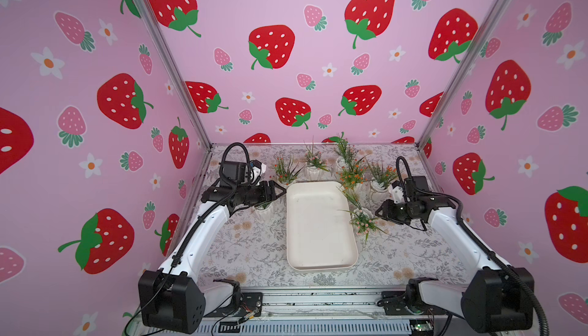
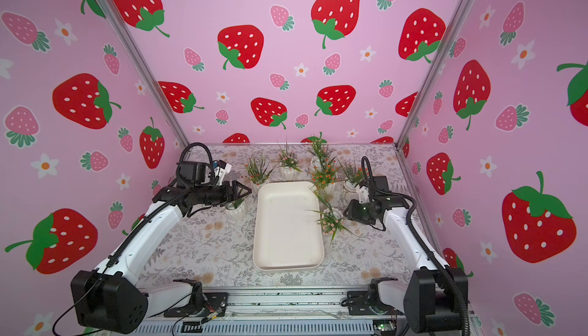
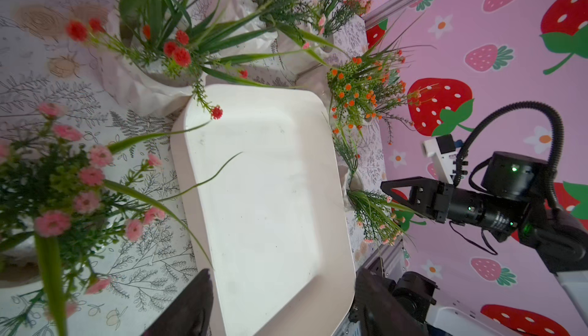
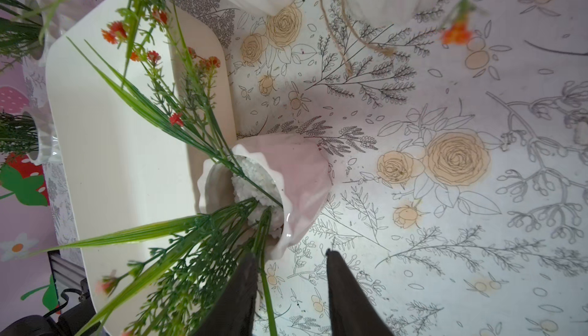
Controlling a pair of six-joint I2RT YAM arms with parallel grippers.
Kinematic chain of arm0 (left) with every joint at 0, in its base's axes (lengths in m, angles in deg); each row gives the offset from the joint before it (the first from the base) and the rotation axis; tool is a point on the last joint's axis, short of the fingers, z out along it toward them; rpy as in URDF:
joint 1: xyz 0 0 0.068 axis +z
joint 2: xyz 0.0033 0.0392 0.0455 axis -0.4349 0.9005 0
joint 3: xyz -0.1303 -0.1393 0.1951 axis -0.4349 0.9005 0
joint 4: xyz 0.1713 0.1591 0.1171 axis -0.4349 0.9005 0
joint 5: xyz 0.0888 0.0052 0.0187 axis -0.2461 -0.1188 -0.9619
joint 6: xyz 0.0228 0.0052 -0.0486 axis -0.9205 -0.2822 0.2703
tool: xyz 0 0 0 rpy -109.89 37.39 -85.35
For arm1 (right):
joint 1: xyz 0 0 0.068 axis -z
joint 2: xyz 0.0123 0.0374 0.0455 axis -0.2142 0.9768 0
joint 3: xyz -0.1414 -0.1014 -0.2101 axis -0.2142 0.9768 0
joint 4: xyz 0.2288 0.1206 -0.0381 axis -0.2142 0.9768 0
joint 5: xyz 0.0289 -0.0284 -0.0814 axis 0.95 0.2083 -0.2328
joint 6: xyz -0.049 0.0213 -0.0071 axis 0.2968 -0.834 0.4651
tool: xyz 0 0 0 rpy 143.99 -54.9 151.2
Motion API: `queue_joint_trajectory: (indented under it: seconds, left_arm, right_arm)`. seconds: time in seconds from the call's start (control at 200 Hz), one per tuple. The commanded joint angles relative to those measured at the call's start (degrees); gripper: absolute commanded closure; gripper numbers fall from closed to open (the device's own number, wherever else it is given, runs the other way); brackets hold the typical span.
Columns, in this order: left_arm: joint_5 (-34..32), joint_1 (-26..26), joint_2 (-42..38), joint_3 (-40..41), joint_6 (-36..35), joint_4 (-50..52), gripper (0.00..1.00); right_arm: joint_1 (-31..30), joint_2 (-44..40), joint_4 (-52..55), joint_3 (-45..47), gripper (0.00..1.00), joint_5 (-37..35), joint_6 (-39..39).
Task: Put the potted gypsophila into the storage box
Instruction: Pick up the baby's breath potted plant from the center of the board.
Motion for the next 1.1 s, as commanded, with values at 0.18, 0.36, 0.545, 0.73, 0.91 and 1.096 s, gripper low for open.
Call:
queue_joint_trajectory:
  seconds: [0.18, 0.36, 0.545, 0.73, 0.91, 1.096]
  left_arm:
    - [4.32, 0.06, 1.36, 0.55, 0.48, 0.53, 0.33]
    - [1.27, 0.06, 0.35, 1.05, 0.32, 0.94, 0.34]
    - [1.1, 0.06, 0.48, 0.99, 0.15, 0.95, 0.34]
    - [0.25, 0.07, 0.58, 0.99, 0.12, 1.2, 0.35]
    - [0.06, 0.07, 0.48, 1.08, -0.03, 1.2, 0.35]
    - [0.01, 0.28, 0.92, 0.68, -0.64, 1.78, 0.35]
  right_arm:
    - [-1.99, 6.16, 2.61, -3.68, 0.69, 0.48, 2.93]
    - [-3.22, 9.28, 3.15, -4.87, 0.69, -0.2, 3.77]
    - [-4.59, 11.97, 2.72, -5.48, 0.69, -1.12, 3.32]
    - [-5.45, 14.58, 2.97, -6.06, 0.73, -2.68, 3.23]
    - [-5.6, 14.91, 2.62, -5.93, 0.78, -2.84, 2.97]
    - [-5.6, 15.91, 2.63, -5.26, 0.84, -3.23, 2.88]
